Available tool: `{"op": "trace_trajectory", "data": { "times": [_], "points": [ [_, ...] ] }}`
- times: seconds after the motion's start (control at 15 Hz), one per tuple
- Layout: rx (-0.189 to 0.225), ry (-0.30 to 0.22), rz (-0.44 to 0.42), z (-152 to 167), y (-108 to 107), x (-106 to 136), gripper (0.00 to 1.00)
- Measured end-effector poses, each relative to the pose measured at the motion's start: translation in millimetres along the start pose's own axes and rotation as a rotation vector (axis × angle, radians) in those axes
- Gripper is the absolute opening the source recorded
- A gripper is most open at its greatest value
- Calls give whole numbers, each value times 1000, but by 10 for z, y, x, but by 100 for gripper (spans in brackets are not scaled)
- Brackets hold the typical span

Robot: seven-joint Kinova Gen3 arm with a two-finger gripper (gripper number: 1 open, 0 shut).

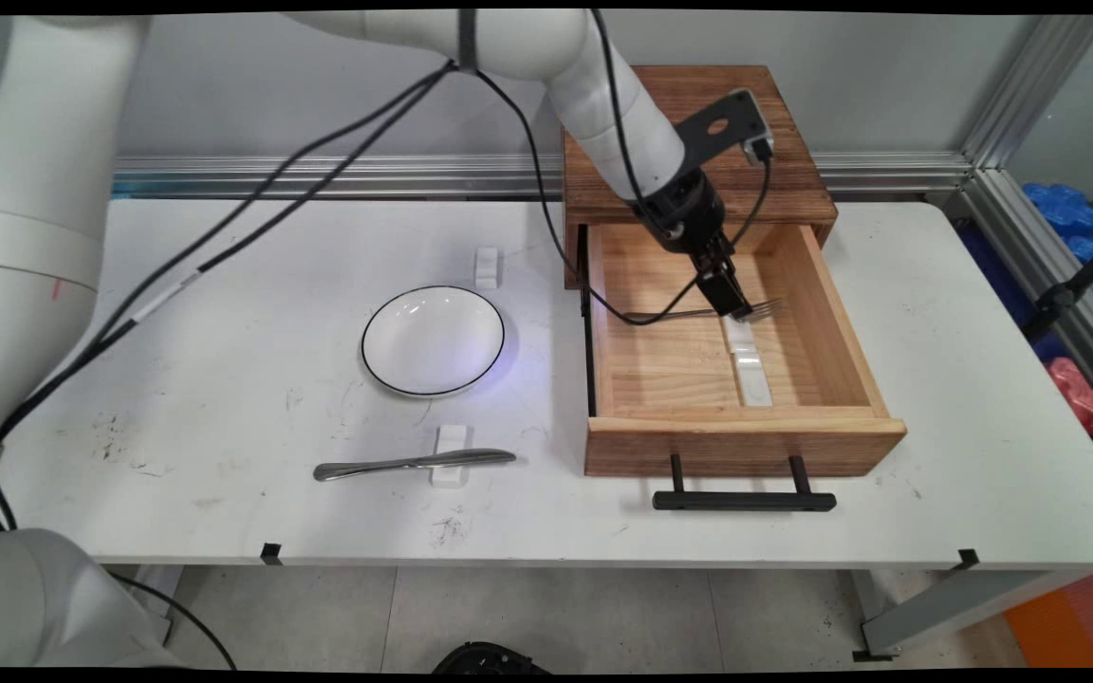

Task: Pick up the knife from the right of the white plate

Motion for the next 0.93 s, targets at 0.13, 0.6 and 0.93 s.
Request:
{"op": "trace_trajectory", "data": {
  "times": [0.13, 0.6, 0.93],
  "points": [
    [9, 5, 10, -205, 58, -47, 100],
    [-1, -18, 47, -958, 315, -434, 100],
    [-10, -71, 60, -1506, 492, -890, 100]
  ]
}}
